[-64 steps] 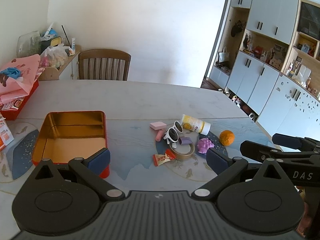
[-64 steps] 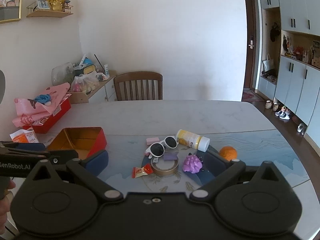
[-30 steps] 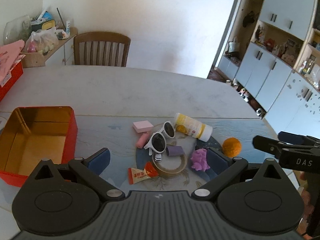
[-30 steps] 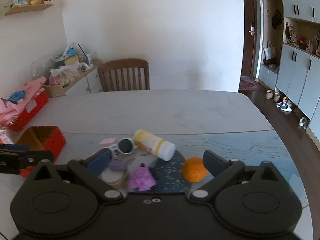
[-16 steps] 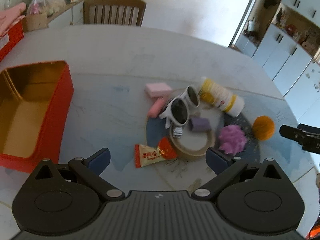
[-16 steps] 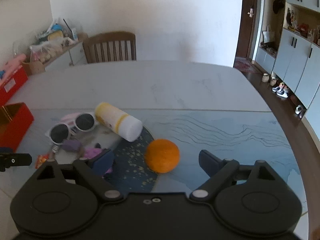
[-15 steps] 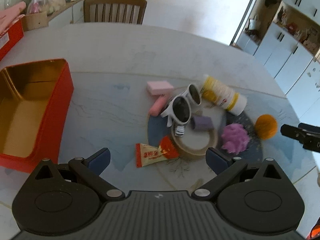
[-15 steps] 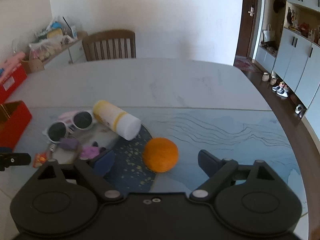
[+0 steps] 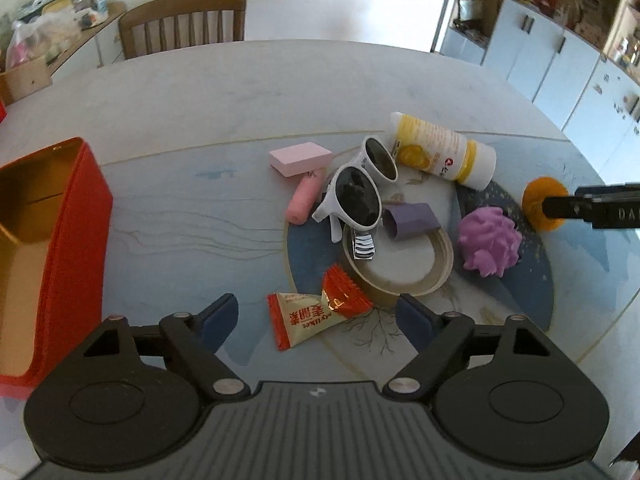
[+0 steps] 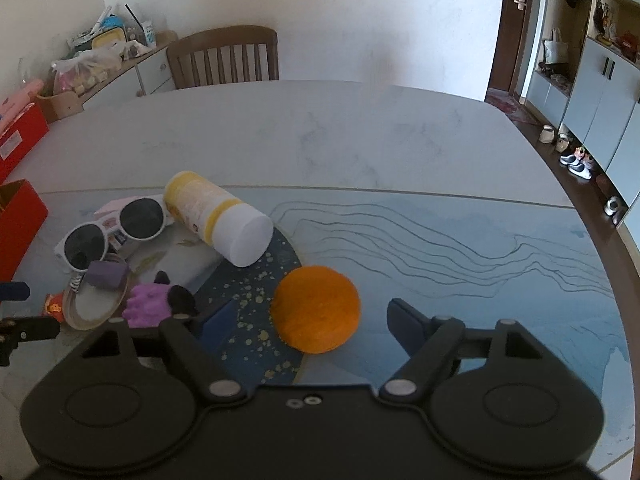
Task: Organize rigid objects
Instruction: 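Grasp the red-and-white snack packet with the left gripper while the right gripper grasps the orange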
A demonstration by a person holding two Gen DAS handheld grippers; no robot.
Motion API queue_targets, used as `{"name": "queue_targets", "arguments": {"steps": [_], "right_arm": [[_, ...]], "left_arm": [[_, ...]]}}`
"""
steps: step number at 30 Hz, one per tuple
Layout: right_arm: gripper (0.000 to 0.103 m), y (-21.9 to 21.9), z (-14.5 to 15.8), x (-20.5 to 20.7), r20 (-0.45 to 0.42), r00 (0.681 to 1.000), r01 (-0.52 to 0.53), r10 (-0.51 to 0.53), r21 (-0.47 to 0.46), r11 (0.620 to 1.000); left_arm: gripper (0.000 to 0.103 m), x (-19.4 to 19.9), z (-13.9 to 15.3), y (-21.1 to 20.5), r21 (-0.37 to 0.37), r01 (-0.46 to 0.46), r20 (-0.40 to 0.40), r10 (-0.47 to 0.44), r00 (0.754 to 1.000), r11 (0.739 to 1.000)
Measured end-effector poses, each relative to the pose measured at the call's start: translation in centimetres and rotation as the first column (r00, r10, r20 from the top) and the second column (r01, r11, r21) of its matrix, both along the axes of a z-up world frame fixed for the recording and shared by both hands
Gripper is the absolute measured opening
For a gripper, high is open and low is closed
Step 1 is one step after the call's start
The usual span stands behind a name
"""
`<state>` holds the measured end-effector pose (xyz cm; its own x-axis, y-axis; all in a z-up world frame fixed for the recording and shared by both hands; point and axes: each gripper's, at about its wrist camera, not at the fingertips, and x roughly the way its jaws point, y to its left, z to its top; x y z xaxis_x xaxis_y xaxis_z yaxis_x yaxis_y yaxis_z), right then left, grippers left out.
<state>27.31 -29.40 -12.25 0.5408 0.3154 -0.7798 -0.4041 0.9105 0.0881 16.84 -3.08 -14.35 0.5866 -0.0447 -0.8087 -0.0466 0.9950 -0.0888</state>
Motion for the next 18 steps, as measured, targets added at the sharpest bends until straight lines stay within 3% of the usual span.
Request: {"name": "queue_targets", "arguments": {"steps": [6, 13, 18], "right_arm": [[0.080, 0.0, -0.7, 0.6, -0.025, 1.000, -0.005, 0.005, 0.007, 1.000], [0.073, 0.2, -1.2, 1.0, -0.046, 0.999, -0.005, 0.006, 0.020, 1.000], [0.058, 0.3, -1.3, 1.0, -0.043, 0.999, 0.001, -0.001, 0.011, 1.000]], "left_arm": [[0.081, 1.0, -0.9, -0.1, 0.017, 0.041, 0.003, -0.041, 0.999, 0.999], [0.059, 1.6, -1.6, -0.2, 0.036, 0.062, 0.003, -0.062, 0.998, 0.997], [0.047, 1.4, -1.5, -0.2, 0.050, 0.032, 0.002, -0.033, 0.999, 0.998]]}}
